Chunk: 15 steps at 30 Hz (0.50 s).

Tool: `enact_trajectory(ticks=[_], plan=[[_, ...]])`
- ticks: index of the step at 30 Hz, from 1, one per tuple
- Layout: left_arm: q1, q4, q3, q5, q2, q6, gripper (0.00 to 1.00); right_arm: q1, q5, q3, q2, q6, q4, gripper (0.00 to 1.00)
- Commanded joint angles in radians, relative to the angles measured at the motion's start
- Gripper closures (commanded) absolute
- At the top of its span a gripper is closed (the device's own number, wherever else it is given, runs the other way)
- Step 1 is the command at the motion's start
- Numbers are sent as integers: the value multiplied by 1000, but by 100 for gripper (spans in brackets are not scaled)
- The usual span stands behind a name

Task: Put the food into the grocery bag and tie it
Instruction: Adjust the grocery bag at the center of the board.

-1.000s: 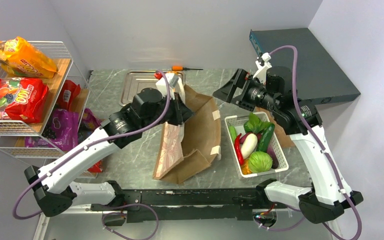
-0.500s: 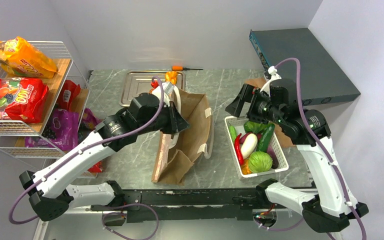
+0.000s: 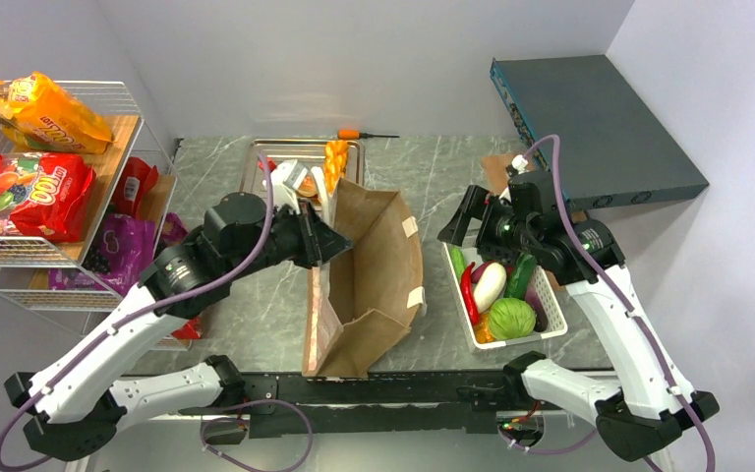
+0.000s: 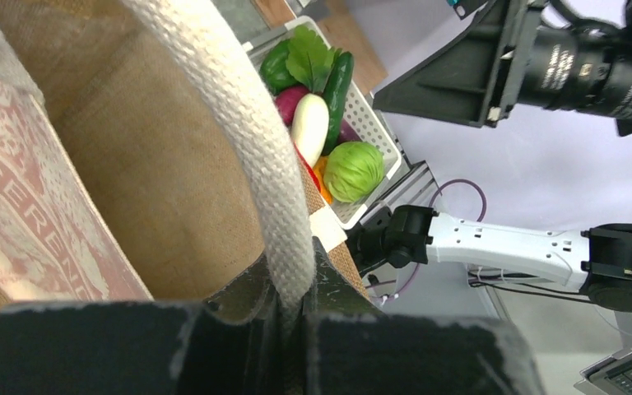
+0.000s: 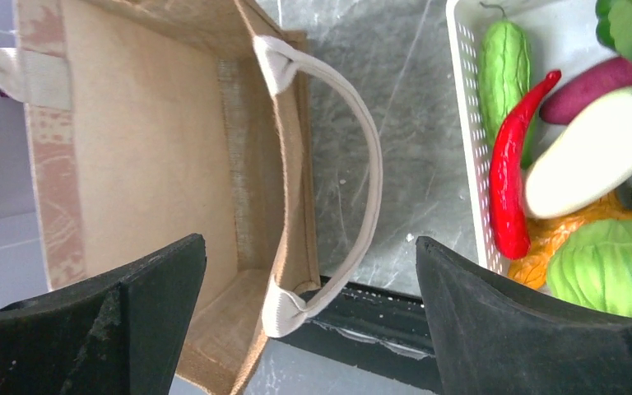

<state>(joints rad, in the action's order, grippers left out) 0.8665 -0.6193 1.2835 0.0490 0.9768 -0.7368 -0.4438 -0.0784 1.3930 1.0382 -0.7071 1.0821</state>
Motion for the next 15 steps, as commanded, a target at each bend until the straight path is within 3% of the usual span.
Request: enact_trajectory(ticks=[1,6,15], plan=[[-29,-22,57,43,-8,92,100,-2,5,-65,-47,-75,-61,0],[-51,-141,155,47,26,186,100,-3,67,-92,-41,-62,-76,0],[-85,-111,155,103,0,263,100,-1,14,-183,-4,131,-227,0]])
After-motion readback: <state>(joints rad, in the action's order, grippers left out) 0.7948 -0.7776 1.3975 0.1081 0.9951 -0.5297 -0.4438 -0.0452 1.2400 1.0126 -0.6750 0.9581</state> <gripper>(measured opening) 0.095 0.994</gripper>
